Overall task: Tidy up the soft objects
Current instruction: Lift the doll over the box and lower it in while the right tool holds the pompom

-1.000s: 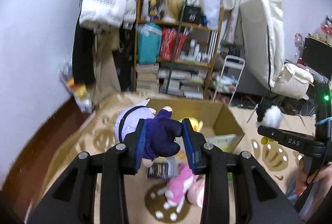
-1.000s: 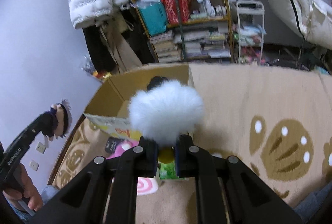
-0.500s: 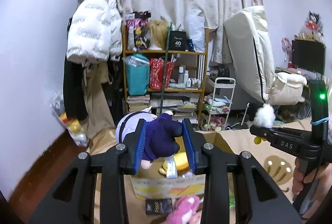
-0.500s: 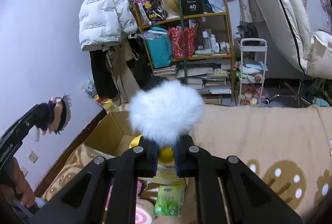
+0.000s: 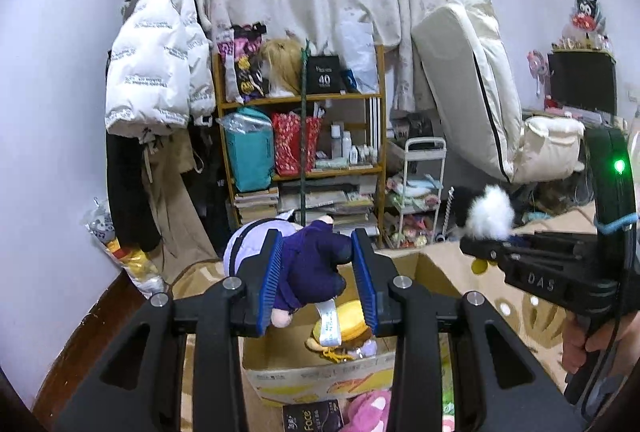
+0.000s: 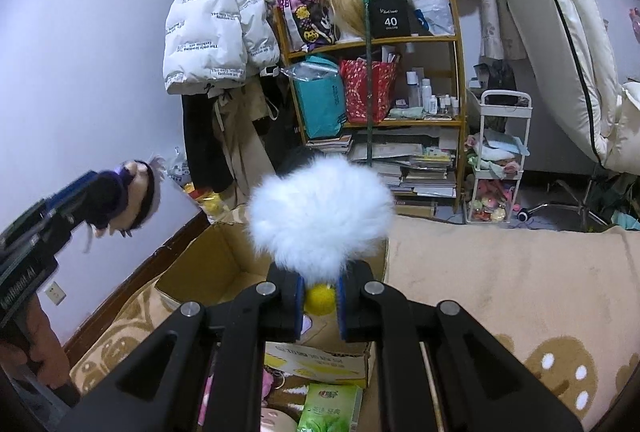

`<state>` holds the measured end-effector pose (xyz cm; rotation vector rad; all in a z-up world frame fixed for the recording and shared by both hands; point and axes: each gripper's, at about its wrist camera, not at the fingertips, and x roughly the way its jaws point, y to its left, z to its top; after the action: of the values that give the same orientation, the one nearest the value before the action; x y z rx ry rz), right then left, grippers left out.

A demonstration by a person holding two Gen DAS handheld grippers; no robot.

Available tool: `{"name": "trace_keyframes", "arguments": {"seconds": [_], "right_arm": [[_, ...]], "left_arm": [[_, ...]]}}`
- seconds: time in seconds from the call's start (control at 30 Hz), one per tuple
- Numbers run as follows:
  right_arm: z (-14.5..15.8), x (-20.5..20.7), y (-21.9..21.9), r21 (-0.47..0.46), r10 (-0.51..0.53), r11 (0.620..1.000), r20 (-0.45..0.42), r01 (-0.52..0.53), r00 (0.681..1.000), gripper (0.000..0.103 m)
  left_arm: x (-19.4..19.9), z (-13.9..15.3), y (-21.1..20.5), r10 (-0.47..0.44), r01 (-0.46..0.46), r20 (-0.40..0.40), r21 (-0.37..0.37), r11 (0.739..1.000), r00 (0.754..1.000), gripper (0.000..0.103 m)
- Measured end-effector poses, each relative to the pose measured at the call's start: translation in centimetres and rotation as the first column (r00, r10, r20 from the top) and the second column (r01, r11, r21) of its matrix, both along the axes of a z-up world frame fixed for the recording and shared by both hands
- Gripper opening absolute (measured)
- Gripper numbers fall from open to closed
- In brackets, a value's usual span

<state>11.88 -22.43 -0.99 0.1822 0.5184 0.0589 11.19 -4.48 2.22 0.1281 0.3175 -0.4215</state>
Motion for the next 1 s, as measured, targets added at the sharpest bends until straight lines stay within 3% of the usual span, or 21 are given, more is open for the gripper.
{"name": "trace_keyframes", "arguments": {"seconds": [0.3,0.73,1.0], "right_arm": [[-1.8,0.9,-0.6,0.062,0.022,0.998,-0.042,-0.02,0.999,0.013],[-2.9,2.1,-0.2,0.072,0.061,0.996,-0.089,-0.055,0.994,0.014],[-3.7,2.2,-0.1,0.077,0.075,0.995,-0.124,-0.066,0.989,0.015]], "left_arm": [[1.0,-1.9,-0.7,-0.003,0.004,-0.061,0.021,1.0,0.998,0.034],[2.8,-4.3,-0.7,-0.007,0.008,-0.171,0.008,1.0,0.985,0.034],[2.8,-5.7,-2.3,0.003,0.021,-0.205,0.116,0.993,0.979,0.036]]}}
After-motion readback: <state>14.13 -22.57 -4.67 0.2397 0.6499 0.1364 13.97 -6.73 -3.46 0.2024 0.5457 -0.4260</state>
